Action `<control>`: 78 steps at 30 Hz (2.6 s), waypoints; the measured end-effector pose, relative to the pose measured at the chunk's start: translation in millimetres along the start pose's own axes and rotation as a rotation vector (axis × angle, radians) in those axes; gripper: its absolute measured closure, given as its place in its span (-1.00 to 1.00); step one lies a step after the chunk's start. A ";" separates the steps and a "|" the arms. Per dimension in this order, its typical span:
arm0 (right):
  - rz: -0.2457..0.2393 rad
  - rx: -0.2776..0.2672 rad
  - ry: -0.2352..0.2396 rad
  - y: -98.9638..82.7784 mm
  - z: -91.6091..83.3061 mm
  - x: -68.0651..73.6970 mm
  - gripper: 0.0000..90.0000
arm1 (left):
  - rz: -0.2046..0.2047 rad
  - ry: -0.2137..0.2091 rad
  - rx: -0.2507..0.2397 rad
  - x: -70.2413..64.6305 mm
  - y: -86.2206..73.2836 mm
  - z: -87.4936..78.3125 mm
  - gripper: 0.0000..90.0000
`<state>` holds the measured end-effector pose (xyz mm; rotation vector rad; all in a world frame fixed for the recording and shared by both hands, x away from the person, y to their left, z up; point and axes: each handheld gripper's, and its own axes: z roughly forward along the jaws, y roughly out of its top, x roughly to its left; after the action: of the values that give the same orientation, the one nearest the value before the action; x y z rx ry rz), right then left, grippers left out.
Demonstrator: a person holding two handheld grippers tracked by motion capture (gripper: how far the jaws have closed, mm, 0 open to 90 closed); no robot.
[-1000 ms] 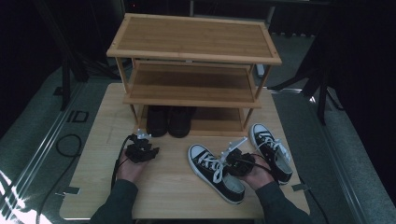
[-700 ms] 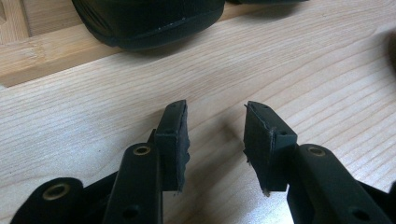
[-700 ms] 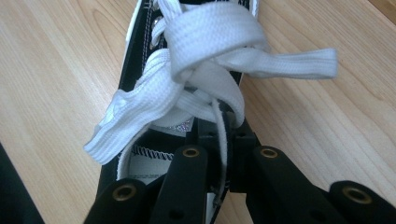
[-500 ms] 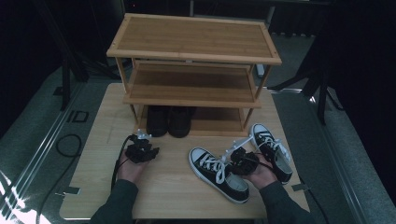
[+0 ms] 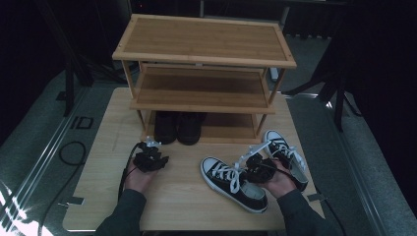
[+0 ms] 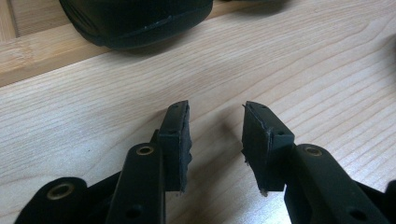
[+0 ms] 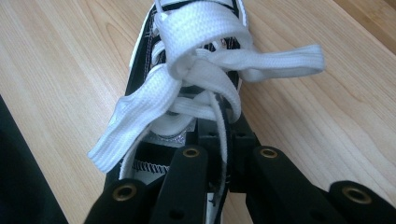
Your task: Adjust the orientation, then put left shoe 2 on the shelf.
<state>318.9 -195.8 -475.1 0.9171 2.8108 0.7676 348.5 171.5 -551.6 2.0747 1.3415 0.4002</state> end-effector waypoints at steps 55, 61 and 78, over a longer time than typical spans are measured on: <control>0.034 -0.121 0.026 10.0 -68.3 -14.9 0.96 | 0.098 -0.112 -0.067 -26.5 49.8 -24.3 0.52; 0.036 -0.118 0.017 9.2 -72.1 -15.8 0.96 | 0.101 -0.149 -0.078 -29.3 56.5 -28.8 0.51; 0.023 -0.106 0.020 14.6 -77.1 -17.2 0.96 | 0.143 -0.152 -0.127 -35.6 81.2 -44.6 0.99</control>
<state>322.9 -229.1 -402.1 0.9319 2.7501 0.9241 365.3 131.7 -462.3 2.0576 1.0562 0.3706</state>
